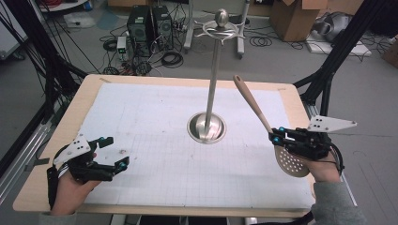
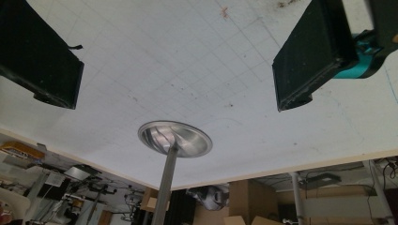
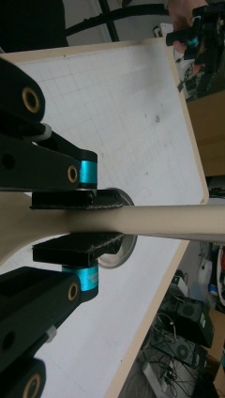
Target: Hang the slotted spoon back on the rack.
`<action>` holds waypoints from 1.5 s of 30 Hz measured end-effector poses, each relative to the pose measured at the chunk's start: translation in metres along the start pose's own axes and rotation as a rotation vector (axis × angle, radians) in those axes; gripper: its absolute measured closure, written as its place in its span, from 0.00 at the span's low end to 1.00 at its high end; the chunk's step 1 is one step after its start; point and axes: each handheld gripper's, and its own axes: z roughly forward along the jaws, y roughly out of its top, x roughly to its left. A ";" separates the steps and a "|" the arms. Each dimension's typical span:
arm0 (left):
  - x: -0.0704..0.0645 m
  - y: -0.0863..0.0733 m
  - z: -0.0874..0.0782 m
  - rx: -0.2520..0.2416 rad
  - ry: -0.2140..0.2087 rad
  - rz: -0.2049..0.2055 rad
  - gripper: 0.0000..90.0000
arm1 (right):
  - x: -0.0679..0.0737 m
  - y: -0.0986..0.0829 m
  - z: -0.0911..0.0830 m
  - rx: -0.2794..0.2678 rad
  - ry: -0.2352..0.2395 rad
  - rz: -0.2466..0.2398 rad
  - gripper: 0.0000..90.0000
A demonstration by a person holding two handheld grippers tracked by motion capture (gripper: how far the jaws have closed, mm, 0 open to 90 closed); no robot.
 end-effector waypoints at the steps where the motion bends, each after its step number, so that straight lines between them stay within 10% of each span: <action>1: 0.000 0.000 0.000 0.000 0.002 -0.002 0.03 | -0.001 0.001 0.000 -0.003 -0.003 -0.002 0.87; 45: 0.002 -0.004 -0.015 -0.007 0.022 -0.014 0.03 | -0.013 0.039 -0.005 -0.144 -0.033 0.021 0.87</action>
